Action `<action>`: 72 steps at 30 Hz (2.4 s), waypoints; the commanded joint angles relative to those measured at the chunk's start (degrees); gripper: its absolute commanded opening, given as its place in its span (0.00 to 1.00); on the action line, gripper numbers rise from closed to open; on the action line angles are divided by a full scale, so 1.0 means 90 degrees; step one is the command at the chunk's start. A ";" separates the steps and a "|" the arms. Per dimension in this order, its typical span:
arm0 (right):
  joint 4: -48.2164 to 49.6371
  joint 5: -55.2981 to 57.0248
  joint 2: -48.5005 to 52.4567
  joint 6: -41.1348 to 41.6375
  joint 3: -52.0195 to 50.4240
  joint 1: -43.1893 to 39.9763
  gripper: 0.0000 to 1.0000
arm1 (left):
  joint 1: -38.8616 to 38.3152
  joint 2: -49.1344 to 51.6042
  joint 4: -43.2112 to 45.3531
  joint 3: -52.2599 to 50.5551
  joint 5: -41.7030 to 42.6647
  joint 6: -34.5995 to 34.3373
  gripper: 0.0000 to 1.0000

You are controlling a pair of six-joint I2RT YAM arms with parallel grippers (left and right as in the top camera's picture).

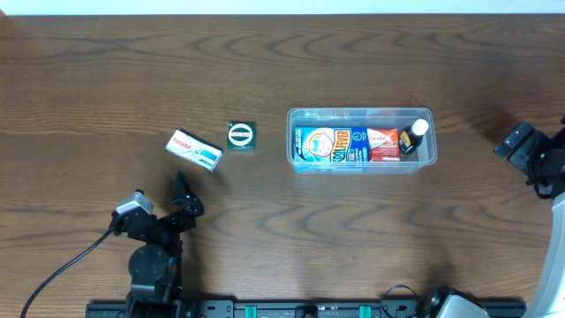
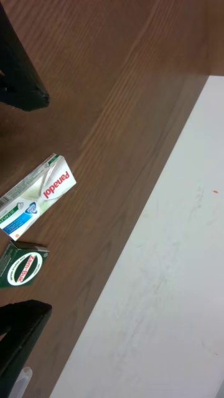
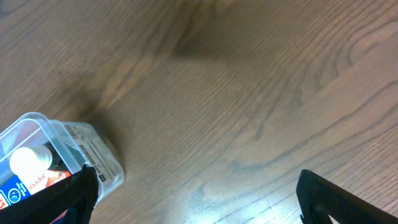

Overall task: Pack container
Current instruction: 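Withdraw the right gripper to the right side of the table, then move the left gripper over the white Panadol box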

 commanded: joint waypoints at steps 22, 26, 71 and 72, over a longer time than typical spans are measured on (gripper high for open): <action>-0.0005 0.0066 0.0029 0.0104 0.0104 -0.0053 0.99 | 0.0046 0.0092 -0.0136 0.0678 0.0765 0.0287 0.98; -0.0005 0.0066 0.0029 0.0104 0.0104 -0.0053 0.99 | 0.0046 0.0777 -0.1239 0.2040 0.0488 0.0566 0.98; -0.0005 0.0066 0.0029 0.0104 0.0104 -0.0053 0.99 | 0.0046 0.9675 -0.3988 0.7057 0.0287 -0.3169 0.98; -0.0005 0.0066 0.0029 0.0104 0.0104 -0.0053 0.99 | 0.0046 0.9802 -0.3922 0.7057 0.0257 -0.3266 0.98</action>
